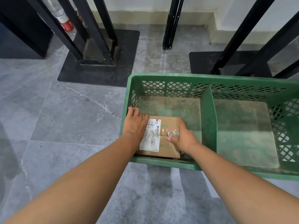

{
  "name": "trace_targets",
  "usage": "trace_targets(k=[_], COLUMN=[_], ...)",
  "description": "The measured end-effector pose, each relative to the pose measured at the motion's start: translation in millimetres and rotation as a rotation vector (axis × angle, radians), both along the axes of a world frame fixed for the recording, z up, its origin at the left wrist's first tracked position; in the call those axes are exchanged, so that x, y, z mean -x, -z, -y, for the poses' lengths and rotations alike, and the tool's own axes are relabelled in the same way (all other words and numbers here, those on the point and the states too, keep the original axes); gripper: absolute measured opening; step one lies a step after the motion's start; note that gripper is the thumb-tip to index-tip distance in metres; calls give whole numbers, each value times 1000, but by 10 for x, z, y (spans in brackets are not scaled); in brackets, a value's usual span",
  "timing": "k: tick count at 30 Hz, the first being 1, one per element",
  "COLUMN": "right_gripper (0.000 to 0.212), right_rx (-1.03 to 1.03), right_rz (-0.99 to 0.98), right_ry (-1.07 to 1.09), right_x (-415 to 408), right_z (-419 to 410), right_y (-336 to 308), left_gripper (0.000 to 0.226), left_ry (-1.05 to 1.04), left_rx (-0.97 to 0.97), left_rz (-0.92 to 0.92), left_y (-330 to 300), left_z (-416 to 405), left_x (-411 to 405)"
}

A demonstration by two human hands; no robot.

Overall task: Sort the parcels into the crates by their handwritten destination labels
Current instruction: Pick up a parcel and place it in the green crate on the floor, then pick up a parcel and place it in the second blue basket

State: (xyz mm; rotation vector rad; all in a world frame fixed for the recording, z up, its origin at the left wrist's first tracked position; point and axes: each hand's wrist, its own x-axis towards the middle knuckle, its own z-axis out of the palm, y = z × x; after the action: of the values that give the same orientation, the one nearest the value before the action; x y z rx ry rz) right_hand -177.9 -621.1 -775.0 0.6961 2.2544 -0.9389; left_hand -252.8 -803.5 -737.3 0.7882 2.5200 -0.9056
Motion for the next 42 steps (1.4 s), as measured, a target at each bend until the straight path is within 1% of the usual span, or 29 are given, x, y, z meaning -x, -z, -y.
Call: trace_targets(k=[4, 8, 11, 14, 18, 21, 24, 29, 32, 37, 39, 42], right_gripper=[92, 95, 102, 97, 87, 78, 72, 67, 62, 52, 47, 51], right_rx=[-5, -14, -44, -75, -75, -73, -87, -114, -153, -223, -235, -312], right_rz=[1, 42, 68, 72, 4, -66, -111, -266, -377, -538, -603, -689], right_ry=[32, 29, 0, -21, -44, -26, -4, 46, 89, 194, 258, 330], right_x=[-32, -21, -36, -165, -411, -688, -984, -1246, -1359, -1586, -1659, -1820], right_z=[36, -3, -63, -91, -120, -189, -313, -600, -758, -920, -972, -1080], right_y=[-15, -157, -493, -1104, -2230, -3229, -4358, -6361, -7420, -8803, -9257, -9769], left_gripper=[92, 91, 85, 76, 68, 68, 67, 66, 65, 66, 66, 66], left_ry=[-25, -27, -89, -206, -325, -376, -397, -304, -208, -37, 9, 54], left_rx=[6, -38, -115, -195, -277, -342, -435, -640, -781, -940, -1001, -1114], left_rz=[16, 41, 94, 169, 204, 232, 269, 284, 254, 138, 106, 90], left_y=[2, -135, -452, -1012, -2149, -3216, -4400, -6418, -7457, -8742, -9138, -9581], left_z=[-14, -1, -11, -16, -37, -121, -308, -777, -1018, -1265, -1352, -1519], left_x=[5, -62, -215, -424, -651, -879, -1103, -1273, -1409, -1559, -1529, -1488])
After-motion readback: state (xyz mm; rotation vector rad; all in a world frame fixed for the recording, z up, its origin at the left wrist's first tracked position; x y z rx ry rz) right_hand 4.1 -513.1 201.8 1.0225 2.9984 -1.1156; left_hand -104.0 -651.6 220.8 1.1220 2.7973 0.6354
